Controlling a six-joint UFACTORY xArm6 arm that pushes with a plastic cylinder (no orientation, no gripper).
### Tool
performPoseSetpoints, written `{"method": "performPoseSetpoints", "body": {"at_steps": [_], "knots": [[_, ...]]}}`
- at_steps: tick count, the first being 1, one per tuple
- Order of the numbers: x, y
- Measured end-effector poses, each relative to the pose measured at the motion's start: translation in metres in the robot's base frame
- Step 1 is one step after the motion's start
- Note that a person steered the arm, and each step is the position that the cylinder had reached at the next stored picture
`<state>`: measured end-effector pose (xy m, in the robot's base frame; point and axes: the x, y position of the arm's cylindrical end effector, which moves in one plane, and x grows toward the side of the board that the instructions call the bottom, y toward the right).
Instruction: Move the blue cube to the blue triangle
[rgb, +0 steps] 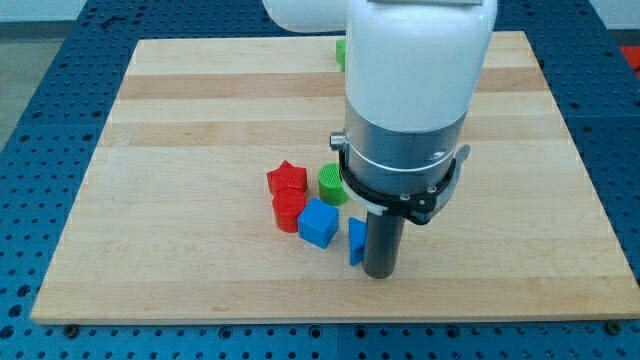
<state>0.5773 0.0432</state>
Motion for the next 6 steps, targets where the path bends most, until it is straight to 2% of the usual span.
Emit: {"method": "performPoseSetpoints", "body": {"at_steps": [1, 2, 3, 4, 5, 6], "knots": [[-0.003, -0.002], [-0.065, -0.049], [-0.065, -0.049], [-0.054, -0.046], [-0.002, -0.033], [0.004, -0.044]]}}
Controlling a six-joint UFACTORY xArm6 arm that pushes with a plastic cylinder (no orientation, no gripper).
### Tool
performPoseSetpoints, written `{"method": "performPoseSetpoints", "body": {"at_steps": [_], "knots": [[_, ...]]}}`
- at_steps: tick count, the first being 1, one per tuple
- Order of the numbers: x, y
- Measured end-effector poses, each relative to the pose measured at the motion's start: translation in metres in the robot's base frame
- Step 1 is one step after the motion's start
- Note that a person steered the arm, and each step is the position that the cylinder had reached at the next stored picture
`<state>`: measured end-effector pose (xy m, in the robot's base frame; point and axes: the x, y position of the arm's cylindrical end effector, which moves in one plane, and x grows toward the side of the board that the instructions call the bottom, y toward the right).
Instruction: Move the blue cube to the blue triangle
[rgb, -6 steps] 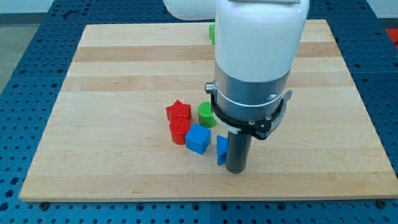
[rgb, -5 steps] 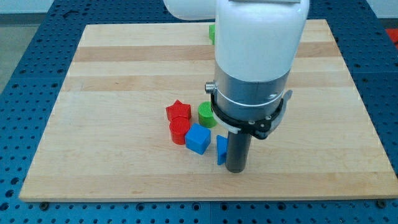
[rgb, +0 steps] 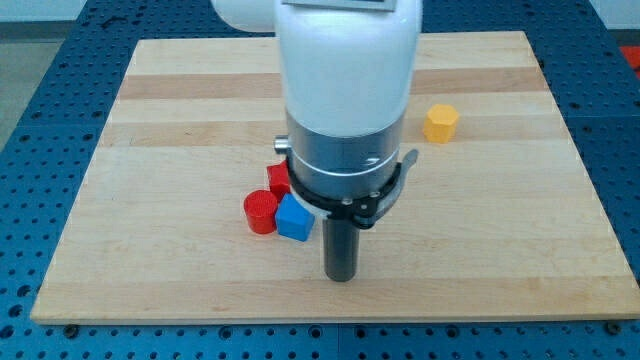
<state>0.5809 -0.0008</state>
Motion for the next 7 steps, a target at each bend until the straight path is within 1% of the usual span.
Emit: {"method": "performPoseSetpoints", "body": {"at_steps": [1, 2, 3, 5, 6, 7], "knots": [[-0.024, -0.054], [-0.052, -0.085], [-0.052, -0.086], [-0.056, -0.013], [-0.056, -0.013], [-0.056, -0.055]]}}
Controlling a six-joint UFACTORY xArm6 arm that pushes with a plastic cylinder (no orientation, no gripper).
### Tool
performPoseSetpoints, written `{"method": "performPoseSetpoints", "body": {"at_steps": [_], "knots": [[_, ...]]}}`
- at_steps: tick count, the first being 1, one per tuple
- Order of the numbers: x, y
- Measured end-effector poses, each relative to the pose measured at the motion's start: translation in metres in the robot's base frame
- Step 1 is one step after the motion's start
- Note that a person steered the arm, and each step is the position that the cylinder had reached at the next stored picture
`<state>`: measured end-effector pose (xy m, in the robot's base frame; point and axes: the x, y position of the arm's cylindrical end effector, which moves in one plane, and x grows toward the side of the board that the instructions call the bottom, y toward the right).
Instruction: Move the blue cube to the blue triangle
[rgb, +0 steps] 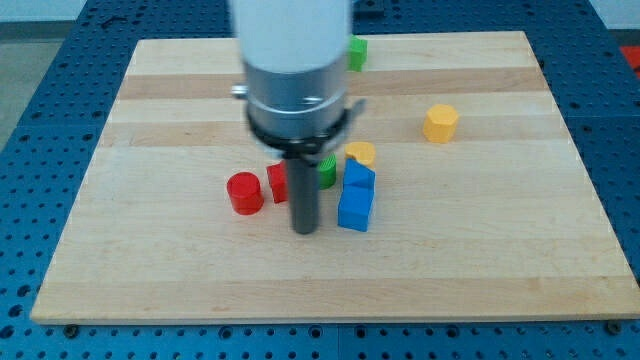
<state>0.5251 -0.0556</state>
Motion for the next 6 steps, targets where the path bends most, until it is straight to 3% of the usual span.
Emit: {"method": "performPoseSetpoints", "body": {"at_steps": [2, 4, 6], "knots": [[0.004, -0.026], [0.007, 0.046], [-0.01, 0.046]]}}
